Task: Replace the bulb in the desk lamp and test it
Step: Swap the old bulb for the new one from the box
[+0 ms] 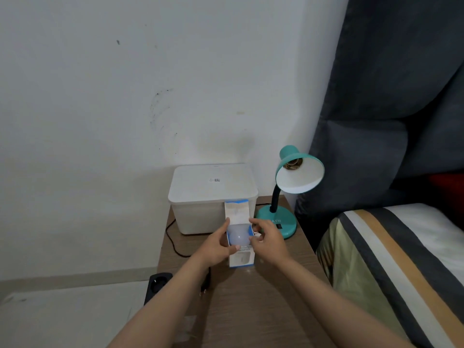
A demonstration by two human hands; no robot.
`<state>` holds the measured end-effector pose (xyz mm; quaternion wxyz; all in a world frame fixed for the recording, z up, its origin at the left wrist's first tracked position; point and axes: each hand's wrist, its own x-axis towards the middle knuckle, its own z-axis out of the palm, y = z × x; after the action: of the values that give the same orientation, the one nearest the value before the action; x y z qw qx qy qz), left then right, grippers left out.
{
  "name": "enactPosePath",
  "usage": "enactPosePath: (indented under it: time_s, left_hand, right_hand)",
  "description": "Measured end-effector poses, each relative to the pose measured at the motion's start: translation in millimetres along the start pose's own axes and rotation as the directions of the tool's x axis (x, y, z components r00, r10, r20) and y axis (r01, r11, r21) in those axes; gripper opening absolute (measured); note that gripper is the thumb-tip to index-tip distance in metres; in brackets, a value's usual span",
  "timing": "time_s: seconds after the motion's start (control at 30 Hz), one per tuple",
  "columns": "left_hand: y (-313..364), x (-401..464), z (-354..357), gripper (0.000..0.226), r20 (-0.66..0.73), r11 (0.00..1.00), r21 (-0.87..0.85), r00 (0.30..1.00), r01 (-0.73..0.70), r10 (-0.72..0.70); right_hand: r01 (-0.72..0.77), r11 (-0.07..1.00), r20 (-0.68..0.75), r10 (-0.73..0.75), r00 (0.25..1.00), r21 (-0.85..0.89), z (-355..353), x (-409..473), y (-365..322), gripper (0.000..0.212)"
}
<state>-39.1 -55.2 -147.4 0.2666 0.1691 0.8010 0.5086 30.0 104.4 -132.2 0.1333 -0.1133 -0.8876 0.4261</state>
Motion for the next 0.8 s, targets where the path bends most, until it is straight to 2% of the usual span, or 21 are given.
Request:
enactPosePath:
  time_s: [0.1, 0.23, 0.33, 0.43, 0.6, 0.8]
  left_hand:
    - [-3.9, -0.7, 0.0, 0.094, 0.011, 0.999, -0.045, 1.0, 0.008, -0.008]
    - [-8.0, 0.6, 0.6, 0.096, 0.01, 0.999, -0.045, 1.0, 0.007, -0.007]
    - [-5.3, -1.4, 2.2, 0.093, 0.025, 1.0, -0.023, 1.0, 0.01, -0.01]
    - [-6.4, -2.1, 2.2, 0.093, 0.024, 1.0, -0.002, 1.0, -0.01, 0.01]
    - [-7.1, -3.8, 2.1, 0.092, 0.036, 0.999, 0.002, 0.999, -0.032, 0.032]
    - [-7.1, -3.9, 1.9, 0.092, 0.026, 0.999, -0.013, 0.999, -0.036, 0.036]
  right_hand:
    - [0.076, 0.991, 0.072, -0.069, 0.995, -0.107, -3.1, 7.9, -1.5, 0.046]
    - [0.127, 0.935, 0.244, -0.046, 0.969, -0.33, -4.3, 21.9, -9.2, 0.048]
    - [0.148, 0.894, 0.304, -0.014, 0.953, -0.423, -4.4, 30.1, -17.8, 0.053]
    - [0.173, 0.85, 0.343, 0.009, 0.939, -0.497, -2.8, 36.0, -27.4, 0.049]
    - [0.17, 0.876, 0.352, 0.0, 0.936, -0.452, -4.5, 36.3, -26.6, 0.047]
    - [0.14, 0.957, 0.186, -0.094, 0.978, -0.256, -19.7, 29.1, -20.3, 0.054]
